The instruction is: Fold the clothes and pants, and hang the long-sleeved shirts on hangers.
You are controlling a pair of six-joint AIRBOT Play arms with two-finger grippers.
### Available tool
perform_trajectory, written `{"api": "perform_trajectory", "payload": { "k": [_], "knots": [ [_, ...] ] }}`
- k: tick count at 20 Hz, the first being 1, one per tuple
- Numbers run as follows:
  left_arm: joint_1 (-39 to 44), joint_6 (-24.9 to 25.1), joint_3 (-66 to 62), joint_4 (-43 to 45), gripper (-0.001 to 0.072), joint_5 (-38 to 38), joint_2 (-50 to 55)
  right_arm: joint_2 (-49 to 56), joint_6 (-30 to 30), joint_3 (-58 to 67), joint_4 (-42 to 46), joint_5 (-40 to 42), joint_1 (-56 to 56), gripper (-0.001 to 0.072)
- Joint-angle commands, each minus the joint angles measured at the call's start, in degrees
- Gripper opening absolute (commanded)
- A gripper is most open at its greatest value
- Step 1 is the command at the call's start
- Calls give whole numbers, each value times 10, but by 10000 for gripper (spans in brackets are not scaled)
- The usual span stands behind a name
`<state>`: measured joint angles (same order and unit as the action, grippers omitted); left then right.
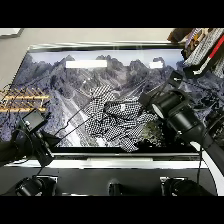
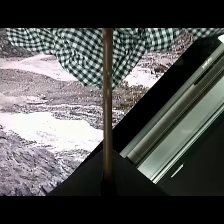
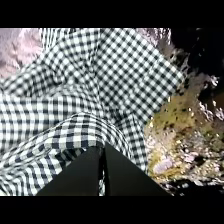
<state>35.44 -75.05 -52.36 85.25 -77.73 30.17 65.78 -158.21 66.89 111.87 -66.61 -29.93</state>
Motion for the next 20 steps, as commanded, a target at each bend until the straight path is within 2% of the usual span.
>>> {"api": "perform_trajectory", "payload": {
  "k": [1, 11, 14, 18, 20],
  "knots": [
    [4, 49, 0, -15, 16, -43, -5, 7, -54, 0, 31, 4, 0, 33],
    [3, 108, 15, -32, 17, -52, -1, 6, -63, 3, 37, 26, 0, 34],
    [3, 123, 32, -31, 17, -37, 13, 2, -27, 16, 16, 29, 0, 34],
    [3, 120, 40, -26, 17, 43, 35, 1, 32, 31, -31, 28, 0, 34],
    [3, 120, 40, -23, 17, 54, 50, 0, 47, 31, -46, 13, 0, 34]
  ]
}}
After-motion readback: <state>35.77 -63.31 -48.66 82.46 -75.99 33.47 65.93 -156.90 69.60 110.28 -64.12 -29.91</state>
